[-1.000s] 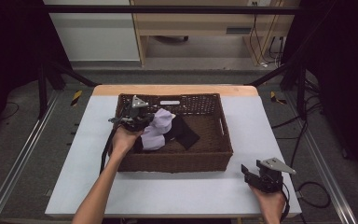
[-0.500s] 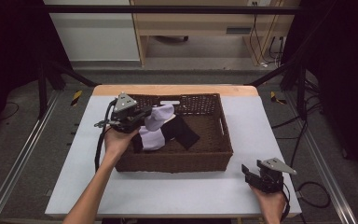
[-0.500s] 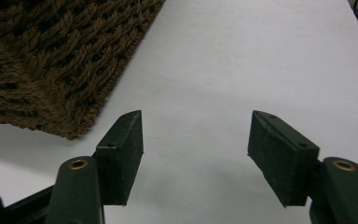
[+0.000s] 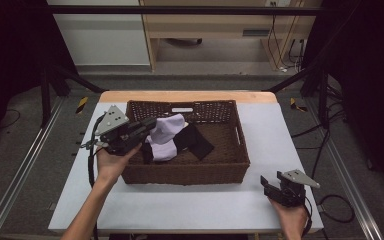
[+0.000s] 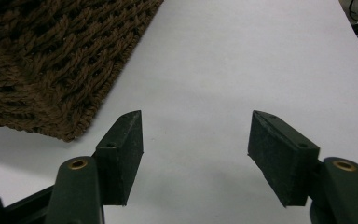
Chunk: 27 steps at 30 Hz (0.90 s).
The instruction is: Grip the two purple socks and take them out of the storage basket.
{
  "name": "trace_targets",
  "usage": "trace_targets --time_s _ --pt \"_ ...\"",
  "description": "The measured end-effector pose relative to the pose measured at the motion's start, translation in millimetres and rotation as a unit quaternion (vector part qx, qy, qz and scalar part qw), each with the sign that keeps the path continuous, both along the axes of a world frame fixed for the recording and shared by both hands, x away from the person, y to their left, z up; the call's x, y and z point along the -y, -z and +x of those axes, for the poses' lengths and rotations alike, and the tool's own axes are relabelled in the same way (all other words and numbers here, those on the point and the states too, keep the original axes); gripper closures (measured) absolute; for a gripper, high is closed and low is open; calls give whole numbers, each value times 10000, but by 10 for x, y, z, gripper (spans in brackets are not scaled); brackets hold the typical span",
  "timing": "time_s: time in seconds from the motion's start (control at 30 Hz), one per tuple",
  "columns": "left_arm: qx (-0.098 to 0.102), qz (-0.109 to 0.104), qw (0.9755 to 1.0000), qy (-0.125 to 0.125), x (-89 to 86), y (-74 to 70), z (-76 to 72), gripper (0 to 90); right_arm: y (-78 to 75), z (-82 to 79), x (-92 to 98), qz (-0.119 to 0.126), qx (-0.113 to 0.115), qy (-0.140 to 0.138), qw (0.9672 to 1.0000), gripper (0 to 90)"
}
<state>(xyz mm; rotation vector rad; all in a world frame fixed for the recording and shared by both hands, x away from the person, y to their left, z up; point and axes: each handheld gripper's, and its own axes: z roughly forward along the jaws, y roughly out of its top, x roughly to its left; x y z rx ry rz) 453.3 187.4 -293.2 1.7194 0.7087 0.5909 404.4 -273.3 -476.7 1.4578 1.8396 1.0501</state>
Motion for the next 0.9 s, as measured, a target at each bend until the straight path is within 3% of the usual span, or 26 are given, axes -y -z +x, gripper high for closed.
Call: trace_targets --time_s 0.17,0.47,0.77,0.9 --pt "215 0 9996 168 -38 -83 -195 867 1 1 -3 -26 9 15 10000 356" --pt "328 -76 9985 438 -106 -125 -482 866 4 -1 0 -29 17 41 10000 355" --pt "380 -123 9969 676 -160 -52 -771 866 4 -7 0 -33 12 49 10000 355" --pt "301 -52 9966 761 -168 32 -870 866 3 -11 -2 -29 -2 46 10000 354"
